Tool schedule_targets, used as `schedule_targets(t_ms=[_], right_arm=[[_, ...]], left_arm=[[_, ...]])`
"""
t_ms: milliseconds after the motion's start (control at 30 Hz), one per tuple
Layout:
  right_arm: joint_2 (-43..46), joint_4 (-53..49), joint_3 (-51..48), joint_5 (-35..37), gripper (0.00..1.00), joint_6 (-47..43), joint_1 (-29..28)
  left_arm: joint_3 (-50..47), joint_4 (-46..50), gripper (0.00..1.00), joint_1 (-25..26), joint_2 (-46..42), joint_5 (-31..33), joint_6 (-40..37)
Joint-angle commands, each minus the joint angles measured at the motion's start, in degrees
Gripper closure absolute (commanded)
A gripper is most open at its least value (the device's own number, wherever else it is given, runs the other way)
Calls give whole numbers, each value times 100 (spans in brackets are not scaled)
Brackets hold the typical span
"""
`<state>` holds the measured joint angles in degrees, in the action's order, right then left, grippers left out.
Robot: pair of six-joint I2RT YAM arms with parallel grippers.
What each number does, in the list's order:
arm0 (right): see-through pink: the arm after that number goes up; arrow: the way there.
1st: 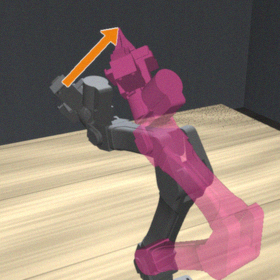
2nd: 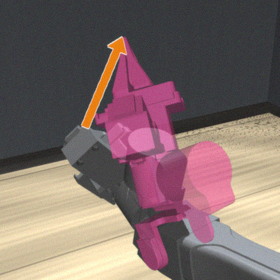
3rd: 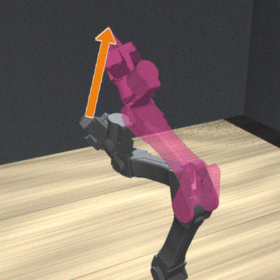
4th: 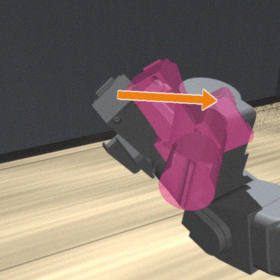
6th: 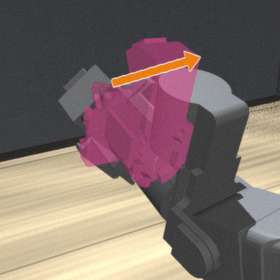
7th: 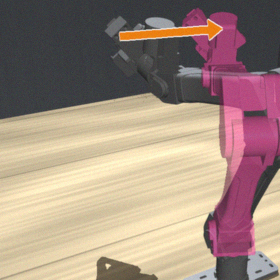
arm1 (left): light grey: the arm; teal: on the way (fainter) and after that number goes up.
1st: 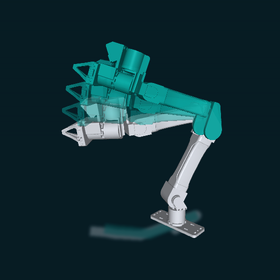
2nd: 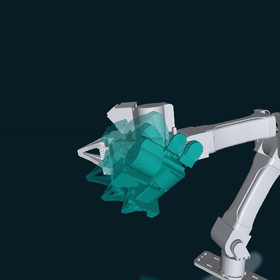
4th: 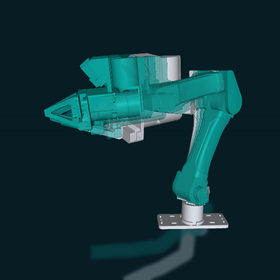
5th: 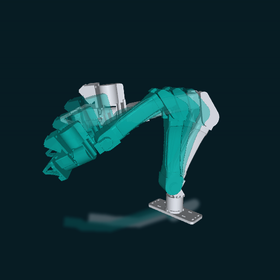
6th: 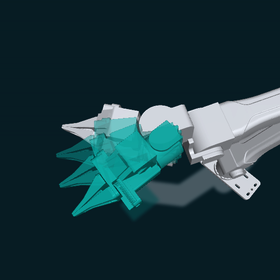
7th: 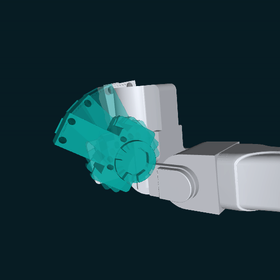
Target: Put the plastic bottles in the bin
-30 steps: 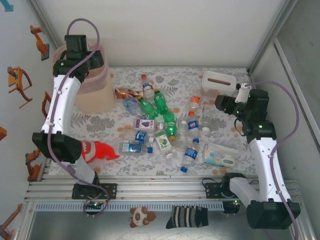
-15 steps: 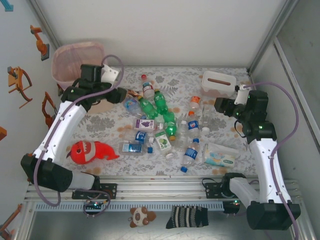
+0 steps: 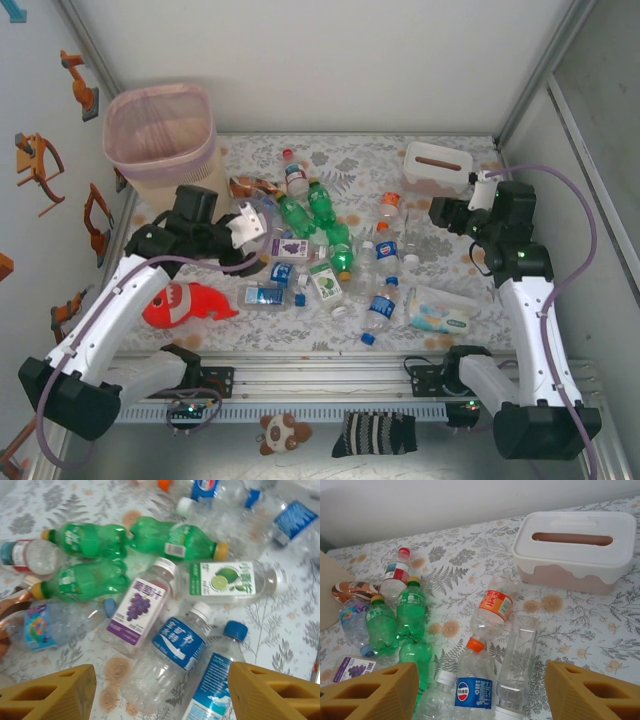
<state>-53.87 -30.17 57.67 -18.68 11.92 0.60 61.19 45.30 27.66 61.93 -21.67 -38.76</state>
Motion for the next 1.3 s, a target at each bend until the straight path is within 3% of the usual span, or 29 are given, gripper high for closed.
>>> schedule_targets(t_ms=[0,433,1267], right_arm=[[116,-100,77,100,33,-138,-46],[217,-146,-80,127,33,-210,-48],[450,10,-380,-50,33,-225,-47]], left_arm=[[-331,240,31,177,-117,169,-551],[-1167,27,28,1078,357,1205,-1053],[-1308,-682,23,1342,1825,1190,-1055]])
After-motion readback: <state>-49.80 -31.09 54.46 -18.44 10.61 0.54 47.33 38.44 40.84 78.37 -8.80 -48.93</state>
